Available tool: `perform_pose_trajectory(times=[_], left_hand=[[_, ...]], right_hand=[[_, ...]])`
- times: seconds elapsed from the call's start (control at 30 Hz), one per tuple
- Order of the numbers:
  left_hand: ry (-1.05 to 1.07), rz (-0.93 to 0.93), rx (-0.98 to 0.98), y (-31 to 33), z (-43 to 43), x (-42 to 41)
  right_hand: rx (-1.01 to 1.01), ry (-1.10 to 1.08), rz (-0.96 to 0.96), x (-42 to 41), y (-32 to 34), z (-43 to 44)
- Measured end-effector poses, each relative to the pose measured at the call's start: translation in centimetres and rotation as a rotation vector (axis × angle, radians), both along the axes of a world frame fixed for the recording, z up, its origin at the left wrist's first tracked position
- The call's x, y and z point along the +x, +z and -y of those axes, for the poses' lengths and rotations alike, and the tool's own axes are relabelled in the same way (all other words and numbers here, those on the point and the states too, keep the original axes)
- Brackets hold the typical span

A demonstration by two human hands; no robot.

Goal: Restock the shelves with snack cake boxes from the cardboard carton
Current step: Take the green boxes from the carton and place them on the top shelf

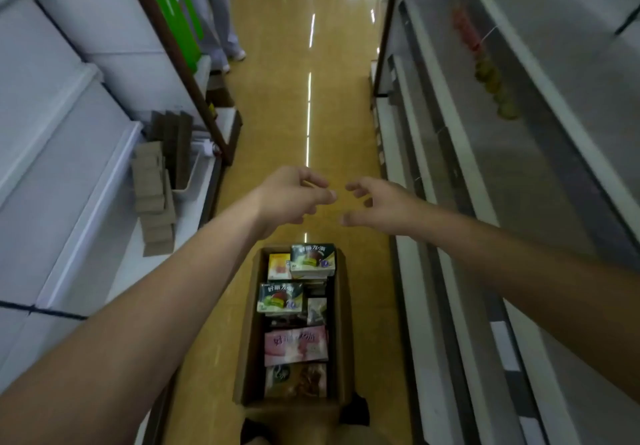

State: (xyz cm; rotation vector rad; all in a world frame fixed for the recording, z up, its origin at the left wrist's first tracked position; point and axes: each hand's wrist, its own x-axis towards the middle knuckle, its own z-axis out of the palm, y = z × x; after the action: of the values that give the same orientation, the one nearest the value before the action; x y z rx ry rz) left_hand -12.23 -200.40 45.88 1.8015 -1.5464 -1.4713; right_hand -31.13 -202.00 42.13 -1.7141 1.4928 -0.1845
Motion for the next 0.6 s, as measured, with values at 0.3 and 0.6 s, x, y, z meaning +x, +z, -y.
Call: perform_pose_trajectory(times=[0.3,0.6], left_hand=[[0.201,0.048,0.152,-8.5,-0.4,4.2],[0.240,0.054,0.330,-24.8,1.1,9.3]], right_hand=[[0.200,0.065,0.021,4.0,-9.0,1.9],[0.421,-0.019,0.023,9.3,-24.1,2.1]])
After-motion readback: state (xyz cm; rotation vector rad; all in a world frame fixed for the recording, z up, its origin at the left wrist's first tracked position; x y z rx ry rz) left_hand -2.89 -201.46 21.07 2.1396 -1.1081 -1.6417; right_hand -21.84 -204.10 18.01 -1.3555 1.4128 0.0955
